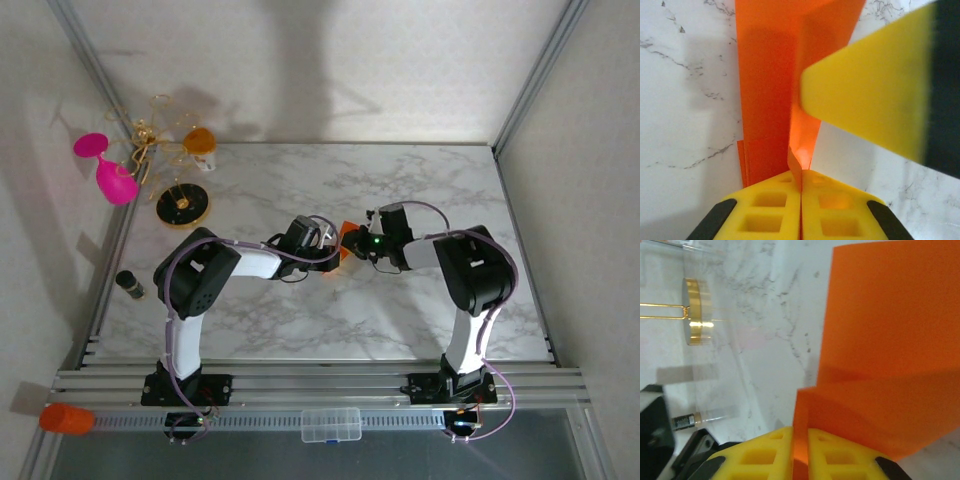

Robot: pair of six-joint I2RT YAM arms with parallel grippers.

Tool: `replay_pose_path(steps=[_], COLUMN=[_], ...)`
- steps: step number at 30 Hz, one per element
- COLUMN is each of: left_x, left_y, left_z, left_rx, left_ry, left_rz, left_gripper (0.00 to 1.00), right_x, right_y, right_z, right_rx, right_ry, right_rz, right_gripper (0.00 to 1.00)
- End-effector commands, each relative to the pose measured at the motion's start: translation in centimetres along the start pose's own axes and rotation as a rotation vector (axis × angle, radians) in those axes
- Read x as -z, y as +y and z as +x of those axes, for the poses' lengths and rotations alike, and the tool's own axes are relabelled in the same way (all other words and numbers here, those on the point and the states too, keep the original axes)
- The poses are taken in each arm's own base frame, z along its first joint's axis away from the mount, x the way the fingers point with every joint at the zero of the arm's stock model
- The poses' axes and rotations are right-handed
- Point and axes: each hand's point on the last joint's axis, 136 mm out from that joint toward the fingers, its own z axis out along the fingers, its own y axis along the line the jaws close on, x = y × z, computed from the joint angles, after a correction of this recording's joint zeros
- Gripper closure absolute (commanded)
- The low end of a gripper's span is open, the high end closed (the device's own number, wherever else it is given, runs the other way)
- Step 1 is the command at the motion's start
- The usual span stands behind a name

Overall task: Fold a paper plane with a square sheet of paper (pick it up from the middle)
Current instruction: Fold the wing for the fifth time at the center of the table.

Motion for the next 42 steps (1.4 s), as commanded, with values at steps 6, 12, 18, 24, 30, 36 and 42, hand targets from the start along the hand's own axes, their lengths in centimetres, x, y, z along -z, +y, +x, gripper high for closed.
replay_pose_path(steps=[6,12,18,24,30,36,42], left_x=[-0.9,-0.9,-0.9,-0.7,-0.6,0.0,0.9], left_y=[7.0,7.0,6.8,6.6,6.1,5.3,4.2], left_z=[8.1,8.1,8.0,7.9,7.6,6.7,5.9], left_rx=[0.136,0.141,0.138,0.133,0.129,0.125,0.129], left_ry=[0.219,0.218,0.218,0.216,0.213,0.197,0.192], left_rz=[-0.200,-0.198,-0.190,-0.185,-0.171,-0.157,-0.144], left_gripper=[0.92,0.92,0.91,0.90,0.88,0.83,0.76], right_x=[0.5,0.1,-0.5,-0.8,-0.9,-1.2,-1.4], right_y=[-0.7,-1.6,-2.0,-2.9,-4.3,-5.6,-6.7], right_z=[1.4,1.5,1.4,1.5,1.8,2.0,2.3], right_rx=[-0.002,-0.015,-0.012,-0.025,-0.043,-0.057,-0.069], right_ry=[0.005,0.016,0.031,0.043,0.054,0.067,0.081], right_rz=[0.013,0.034,0.056,0.097,0.167,0.222,0.269], right_gripper=[0.84,0.84,0.84,0.85,0.84,0.85,0.84])
